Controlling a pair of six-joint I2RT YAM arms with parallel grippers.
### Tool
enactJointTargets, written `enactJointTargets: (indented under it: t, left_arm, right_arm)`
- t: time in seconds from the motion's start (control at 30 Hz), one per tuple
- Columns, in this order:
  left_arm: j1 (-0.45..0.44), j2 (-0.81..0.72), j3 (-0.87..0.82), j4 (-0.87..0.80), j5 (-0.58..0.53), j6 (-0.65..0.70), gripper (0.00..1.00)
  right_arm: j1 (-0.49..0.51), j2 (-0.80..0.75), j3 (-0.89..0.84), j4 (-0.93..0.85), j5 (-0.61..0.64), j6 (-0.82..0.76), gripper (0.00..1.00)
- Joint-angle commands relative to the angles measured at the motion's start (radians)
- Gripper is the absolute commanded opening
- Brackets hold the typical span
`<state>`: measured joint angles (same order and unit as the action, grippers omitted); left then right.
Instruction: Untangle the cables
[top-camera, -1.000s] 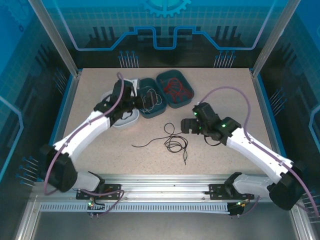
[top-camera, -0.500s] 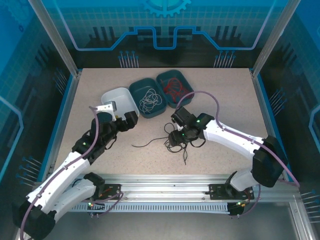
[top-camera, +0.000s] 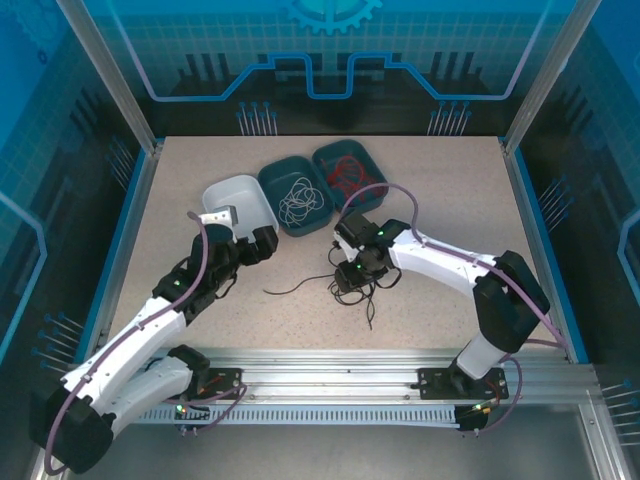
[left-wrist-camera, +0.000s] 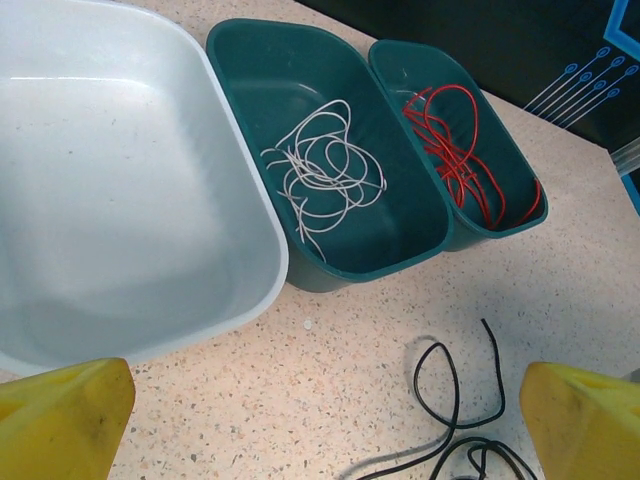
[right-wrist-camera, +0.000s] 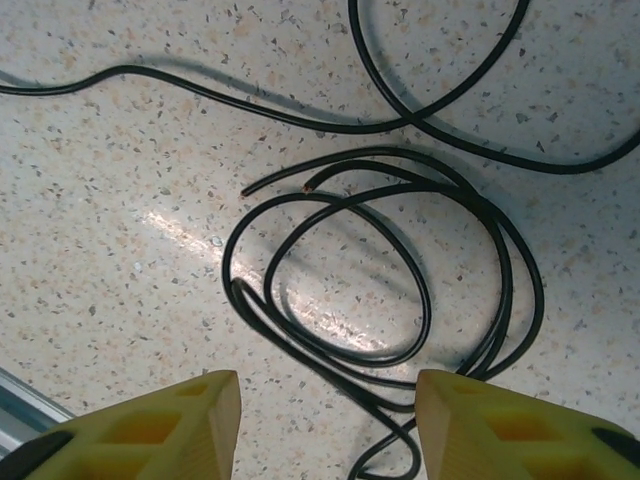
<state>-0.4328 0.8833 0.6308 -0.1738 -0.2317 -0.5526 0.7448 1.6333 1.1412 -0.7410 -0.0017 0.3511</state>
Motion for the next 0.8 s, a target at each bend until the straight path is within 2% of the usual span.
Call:
enactJointTargets:
  t: [0.0, 0.37, 0.6, 0.77]
  left_arm:
    - [0.006, 0.000, -0.004, 0.034, -0.001, -0.026, 0.99]
    - [0.015, 0.004, -0.017, 0.023, -0.011, -0.030, 0.99]
    - [0.019, 0.017, -0.019, 0.025, 0.003, -0.036, 0.99]
    - [0.021, 0.022, -0.022, 0.028, 0.009, -0.040, 0.99]
  right_arm:
    - [-0.010, 0.041, 0.032, -0.005, -0.023, -0.035, 0.47]
    - [-0.013, 0.118, 0.048, 0.014, 0.010, -0.040, 0.36]
    - [-0.022, 0.125, 0.055, -0.017, 0.080, -0.022, 0.44]
    - [-0.024, 0.098, 0.029, -0.023, 0.067, -0.008, 0.50]
